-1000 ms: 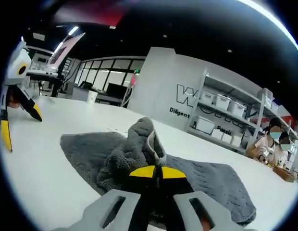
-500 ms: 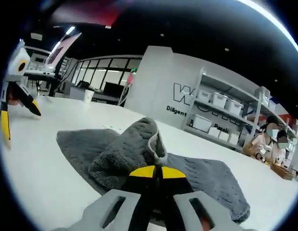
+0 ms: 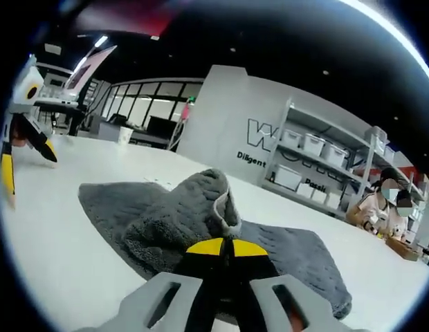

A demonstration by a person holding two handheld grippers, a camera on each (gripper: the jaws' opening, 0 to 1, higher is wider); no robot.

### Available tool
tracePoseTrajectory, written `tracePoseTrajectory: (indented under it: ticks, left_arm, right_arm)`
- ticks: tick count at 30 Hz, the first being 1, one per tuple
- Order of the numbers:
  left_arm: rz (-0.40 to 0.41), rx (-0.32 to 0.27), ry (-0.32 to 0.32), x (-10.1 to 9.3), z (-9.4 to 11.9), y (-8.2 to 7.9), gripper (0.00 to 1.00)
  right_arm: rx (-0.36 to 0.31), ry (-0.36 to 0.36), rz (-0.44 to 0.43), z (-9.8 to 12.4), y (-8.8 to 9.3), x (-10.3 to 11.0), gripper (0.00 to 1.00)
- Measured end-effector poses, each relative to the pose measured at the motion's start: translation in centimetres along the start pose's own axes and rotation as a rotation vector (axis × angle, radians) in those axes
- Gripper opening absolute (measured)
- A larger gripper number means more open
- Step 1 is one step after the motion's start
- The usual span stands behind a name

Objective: Open the folded towel by lifting each exposed corner and separating the folded layers until the towel lies flat within the target outline without major curled edges

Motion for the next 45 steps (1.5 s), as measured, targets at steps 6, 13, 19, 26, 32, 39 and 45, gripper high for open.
tracePoseTrajectory:
  ticks: [6,13,19,26,32,39,45]
  left_arm:
    - [-0.006,0.008,0.001,-0.1,-0.1,0.1,0.94]
    - [-0.009,0.014,-0.002,0.0,-0.1,0.1,0.93]
    - [-0.015,0.020,-0.004,0.0,-0.1,0.1,0.93]
    - [-0.014,0.019,-0.005,0.0,-0.1,0.1,0.93]
    - [-0.014,0.020,-0.003,0.0,-0.1,0.1,0.93]
    - [-0.015,0.021,-0.004,-0.1,-0.1,0.2,0.93]
    - [-0.014,0.021,-0.004,0.0,-0.1,0.2,0.93]
  right_arm:
    - [0.005,0.012,-0.004,0.2,0.3,-0.5,0.00]
    - [0.017,0.034,-0.011,0.4,0.8,-1.6,0.00]
    - [0.029,0.051,-0.016,0.7,1.4,-2.5,0.00]
    - [0.036,0.064,-0.013,1.1,1.8,-3.1,0.00]
    - [0.040,0.076,-0.010,1.3,2.0,-3.7,0.00]
    - [0.045,0.083,-0.009,1.5,2.3,-4.2,0.00]
    - [0.048,0.091,-0.008,1.6,2.5,-4.6,0.00]
Point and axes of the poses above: the point that each gripper's makers call its tool centre point, and the gripper's own axes: z roughly backward along the fingers, x roughly to its left, y roughly out of its underside, the point moved 6 cm from there along z, roughly backward along the fingers, and after that the axes turned 7 degrees about z, right-handed, at the moved point
